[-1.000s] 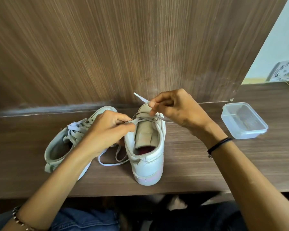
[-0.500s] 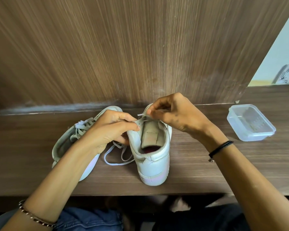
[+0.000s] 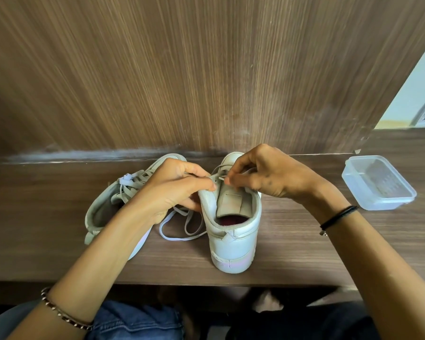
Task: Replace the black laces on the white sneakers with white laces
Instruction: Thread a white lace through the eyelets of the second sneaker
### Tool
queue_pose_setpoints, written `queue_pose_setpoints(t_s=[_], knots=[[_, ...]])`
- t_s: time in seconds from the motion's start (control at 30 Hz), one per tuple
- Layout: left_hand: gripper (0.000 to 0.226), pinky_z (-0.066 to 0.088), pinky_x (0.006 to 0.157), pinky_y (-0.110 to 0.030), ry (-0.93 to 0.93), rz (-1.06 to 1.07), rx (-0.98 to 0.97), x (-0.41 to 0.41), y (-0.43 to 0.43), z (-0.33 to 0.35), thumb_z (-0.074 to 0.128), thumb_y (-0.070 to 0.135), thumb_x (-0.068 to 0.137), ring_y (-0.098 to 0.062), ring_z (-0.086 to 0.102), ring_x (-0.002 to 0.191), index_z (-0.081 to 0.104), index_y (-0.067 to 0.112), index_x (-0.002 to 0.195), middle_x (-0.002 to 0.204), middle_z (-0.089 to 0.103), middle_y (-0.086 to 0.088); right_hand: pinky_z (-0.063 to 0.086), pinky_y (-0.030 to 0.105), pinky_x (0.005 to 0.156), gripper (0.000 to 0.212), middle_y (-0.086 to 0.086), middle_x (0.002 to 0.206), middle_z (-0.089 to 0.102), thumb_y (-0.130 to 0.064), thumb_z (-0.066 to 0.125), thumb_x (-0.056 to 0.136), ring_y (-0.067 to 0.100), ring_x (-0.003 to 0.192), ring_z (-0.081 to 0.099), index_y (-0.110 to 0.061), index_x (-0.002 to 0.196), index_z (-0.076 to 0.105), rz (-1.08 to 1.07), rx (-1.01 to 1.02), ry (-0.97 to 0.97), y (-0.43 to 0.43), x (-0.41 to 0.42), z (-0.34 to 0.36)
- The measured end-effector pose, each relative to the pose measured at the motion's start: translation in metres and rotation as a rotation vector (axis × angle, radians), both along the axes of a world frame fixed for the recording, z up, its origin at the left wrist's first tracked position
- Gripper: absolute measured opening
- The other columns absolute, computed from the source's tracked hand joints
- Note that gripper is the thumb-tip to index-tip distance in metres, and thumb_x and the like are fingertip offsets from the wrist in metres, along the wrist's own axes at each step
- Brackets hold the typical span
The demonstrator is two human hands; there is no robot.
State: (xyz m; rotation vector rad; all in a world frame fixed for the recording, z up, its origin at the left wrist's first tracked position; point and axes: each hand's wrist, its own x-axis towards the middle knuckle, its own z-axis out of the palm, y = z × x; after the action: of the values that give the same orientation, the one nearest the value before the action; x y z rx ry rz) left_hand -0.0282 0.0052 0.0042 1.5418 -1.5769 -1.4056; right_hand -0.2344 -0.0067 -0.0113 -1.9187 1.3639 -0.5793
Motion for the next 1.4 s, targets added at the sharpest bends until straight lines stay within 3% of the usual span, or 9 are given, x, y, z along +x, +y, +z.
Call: queue_pose_setpoints(t_s=[0.3, 0.5, 0.63, 0.87, 1.03, 1.17, 1.27, 1.33, 1.4], knots=[[0.012, 0.048, 0.046, -0.017, -0.056, -0.034, -0.055, -0.002, 0.002, 0.000, 0.070, -0.002, 0.087, -0.005, 0.062, 0.049, 0.073, -0.003, 0.099, 0.064, 0.070, -0.005, 0.046, 0.006, 0.067, 0.009, -0.017, 0.081, 0.073, -0.030, 0.073, 0.093, -0.008, 0.080, 0.066, -0.028, 0.085, 0.076, 0.047, -0.078, 0.113, 0.000, 0.007, -0.002], [0.020, 0.057, 0.050, -0.025, 0.009, -0.052, 0.002, 0.000, -0.001, 0.001, 0.058, 0.014, 0.102, -0.007, 0.053, 0.043, 0.068, 0.005, 0.088, 0.057, 0.053, 0.003, 0.058, 0.037, 0.085, 0.013, -0.013, 0.096, 0.074, -0.037, 0.070, 0.095, 0.005, 0.091, 0.067, -0.027, 0.098, 0.078, 0.005, -0.247, 0.231, 0.005, 0.016, -0.006], [0.038, 0.062, 0.060, -0.032, -0.044, -0.082, -0.006, 0.003, -0.005, -0.009, 0.045, -0.014, 0.095, -0.007, 0.070, 0.063, 0.071, 0.013, 0.100, 0.078, 0.073, -0.001, 0.054, 0.018, 0.081, 0.013, -0.017, 0.091, 0.074, -0.034, 0.076, 0.091, -0.002, 0.087, 0.067, -0.023, 0.097, 0.082, 0.028, -0.211, 0.173, 0.009, 0.011, 0.000], [0.025, 0.048, 0.049, -0.021, -0.150, 0.015, -0.272, 0.013, -0.008, -0.019, 0.056, 0.000, 0.098, -0.013, 0.058, 0.076, 0.067, 0.018, 0.085, 0.089, 0.069, -0.008, 0.039, 0.003, 0.073, 0.047, -0.019, 0.106, 0.057, -0.041, 0.087, 0.077, -0.005, 0.092, 0.053, -0.027, 0.114, 0.062, -0.068, -0.182, 0.194, 0.011, -0.007, 0.003], [0.031, 0.061, 0.087, -0.032, 0.355, 0.096, -0.060, 0.026, -0.015, 0.004, 0.041, -0.011, 0.101, -0.017, 0.075, 0.100, 0.049, 0.012, 0.083, 0.096, 0.077, -0.009, 0.041, 0.013, 0.068, 0.069, -0.006, 0.111, 0.047, -0.039, 0.091, 0.072, 0.006, 0.094, 0.050, -0.023, 0.116, 0.040, -0.206, -0.015, 0.149, 0.016, -0.006, 0.002], [0.029, 0.062, 0.067, -0.029, 0.723, 0.208, 0.052, 0.026, -0.020, 0.015, 0.036, -0.002, 0.106, -0.012, 0.059, 0.061, 0.048, 0.010, 0.083, 0.071, 0.053, -0.004, 0.049, 0.020, 0.054, 0.065, 0.008, 0.110, 0.055, -0.024, 0.085, 0.077, 0.015, 0.076, 0.065, -0.016, 0.117, 0.036, -0.234, 0.128, 0.084, 0.019, -0.002, 0.002], [0.026, 0.037, 0.055, -0.019, 0.017, -0.037, -0.453, 0.028, -0.017, 0.014, 0.041, 0.013, 0.109, -0.004, 0.039, 0.054, 0.049, 0.014, 0.084, 0.071, 0.046, 0.006, 0.058, 0.033, 0.066, 0.056, 0.013, 0.104, 0.067, -0.025, 0.078, 0.078, 0.020, 0.076, 0.069, -0.016, 0.115, 0.037, -0.260, 0.132, 0.102, 0.021, -0.004, 0.001], [0.024, 0.039, 0.067, -0.024, -0.515, -0.325, -0.749, 0.030, -0.015, 0.008, 0.047, 0.033, 0.105, -0.002, 0.049, 0.068, 0.056, 0.017, 0.091, 0.078, 0.055, 0.009, 0.061, 0.042, 0.075, 0.049, 0.012, 0.092, 0.074, -0.024, 0.074, 0.081, 0.019, 0.071, 0.072, -0.015, 0.114, 0.038, -0.271, 0.152, 0.093, 0.022, -0.005, 0.001], [0.028, 0.042, 0.076, -0.031, -0.734, -0.500, -0.791, 0.034, -0.017, 0.001, 0.048, 0.044, 0.100, -0.003, 0.051, 0.076, 0.061, 0.020, 0.091, 0.085, 0.059, 0.007, 0.061, 0.048, 0.080, 0.044, 0.012, 0.080, 0.076, -0.024, 0.071, 0.083, 0.017, 0.068, 0.072, -0.016, 0.111, 0.038, -0.278, 0.166, 0.087, 0.023, -0.005, 0.000]])
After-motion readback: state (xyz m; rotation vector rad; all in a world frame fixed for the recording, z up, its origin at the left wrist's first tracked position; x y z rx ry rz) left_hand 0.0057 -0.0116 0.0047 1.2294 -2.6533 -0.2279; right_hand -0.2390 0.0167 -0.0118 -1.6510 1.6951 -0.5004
